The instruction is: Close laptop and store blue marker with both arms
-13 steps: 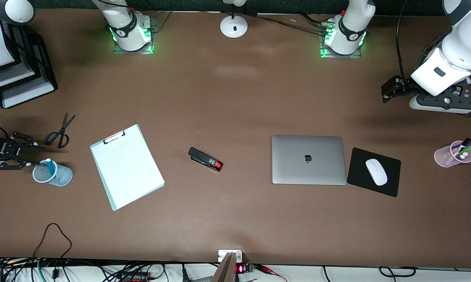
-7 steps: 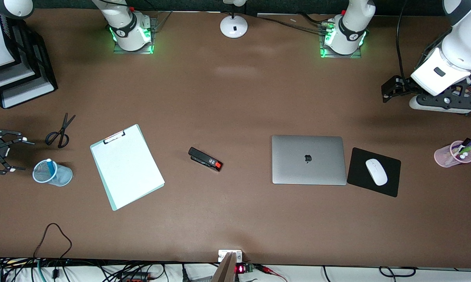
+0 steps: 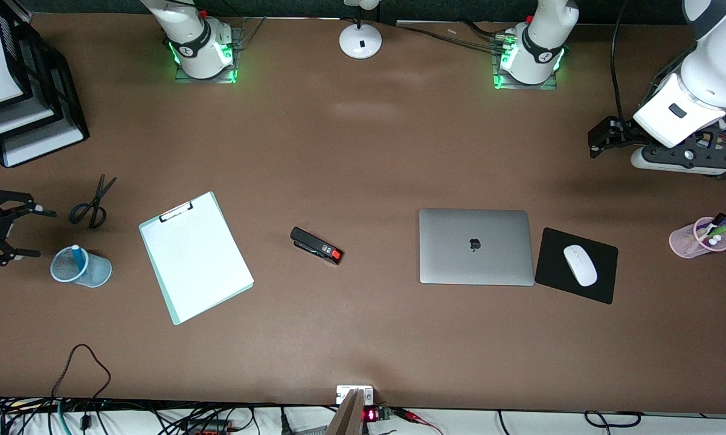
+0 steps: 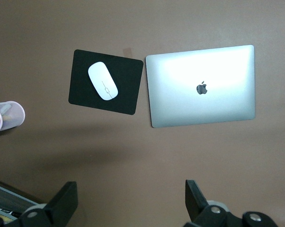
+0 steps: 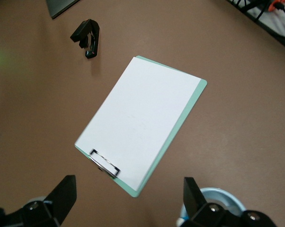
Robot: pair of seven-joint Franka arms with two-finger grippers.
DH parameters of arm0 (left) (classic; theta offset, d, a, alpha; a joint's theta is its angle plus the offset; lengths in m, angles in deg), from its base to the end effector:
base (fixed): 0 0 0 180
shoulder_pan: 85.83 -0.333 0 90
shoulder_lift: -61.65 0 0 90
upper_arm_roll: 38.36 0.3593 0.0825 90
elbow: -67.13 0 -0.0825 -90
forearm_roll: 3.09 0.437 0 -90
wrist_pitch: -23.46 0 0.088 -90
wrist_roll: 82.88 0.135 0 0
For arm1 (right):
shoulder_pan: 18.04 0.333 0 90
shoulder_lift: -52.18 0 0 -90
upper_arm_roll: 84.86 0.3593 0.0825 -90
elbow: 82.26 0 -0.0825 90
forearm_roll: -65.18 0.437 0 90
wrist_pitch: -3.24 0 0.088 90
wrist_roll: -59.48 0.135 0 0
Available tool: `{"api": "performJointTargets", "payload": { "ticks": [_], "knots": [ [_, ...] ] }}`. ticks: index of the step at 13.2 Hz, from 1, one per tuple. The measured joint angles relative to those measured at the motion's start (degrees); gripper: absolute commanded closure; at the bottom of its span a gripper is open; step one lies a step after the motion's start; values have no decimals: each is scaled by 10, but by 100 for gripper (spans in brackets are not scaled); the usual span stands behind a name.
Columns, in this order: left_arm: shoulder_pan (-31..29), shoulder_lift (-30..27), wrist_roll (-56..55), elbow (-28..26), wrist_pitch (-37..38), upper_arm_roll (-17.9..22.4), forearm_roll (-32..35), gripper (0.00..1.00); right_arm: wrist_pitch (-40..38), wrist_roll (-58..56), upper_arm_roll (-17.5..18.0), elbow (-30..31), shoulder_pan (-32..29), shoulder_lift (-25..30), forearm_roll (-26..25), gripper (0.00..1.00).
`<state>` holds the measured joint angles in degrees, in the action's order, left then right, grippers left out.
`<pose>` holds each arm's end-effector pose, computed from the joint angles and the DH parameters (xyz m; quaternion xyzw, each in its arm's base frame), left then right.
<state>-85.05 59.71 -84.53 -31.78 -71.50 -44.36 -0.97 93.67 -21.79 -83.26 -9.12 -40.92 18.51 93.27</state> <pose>0.5936 -0.0667 0.5857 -0.9986 0.0466 0.0161 0.0214 0.7306 -0.2216 0.4008 -0.8487 -0.4466 -0.1070 0.2625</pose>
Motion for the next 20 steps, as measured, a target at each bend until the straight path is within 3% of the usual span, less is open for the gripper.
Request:
{"api": "performJointTargets", "payload": {
  "ticks": [6,11,16,20],
  "knots": [
    [0,0,0,0,1,0,0,0,0,338,2,57,100,94,-55,0],
    [-1,0,0,0,1,1,0,0,0,615,3,61,183,133,-145,0],
    [-4,0,0,0,5,1,0,0,-27,740,3,89,199,177,-223,0],
    [-5,1,0,0,5,1,0,0,-56,774,-7,96,202,224,-265,0]
  ]
}}
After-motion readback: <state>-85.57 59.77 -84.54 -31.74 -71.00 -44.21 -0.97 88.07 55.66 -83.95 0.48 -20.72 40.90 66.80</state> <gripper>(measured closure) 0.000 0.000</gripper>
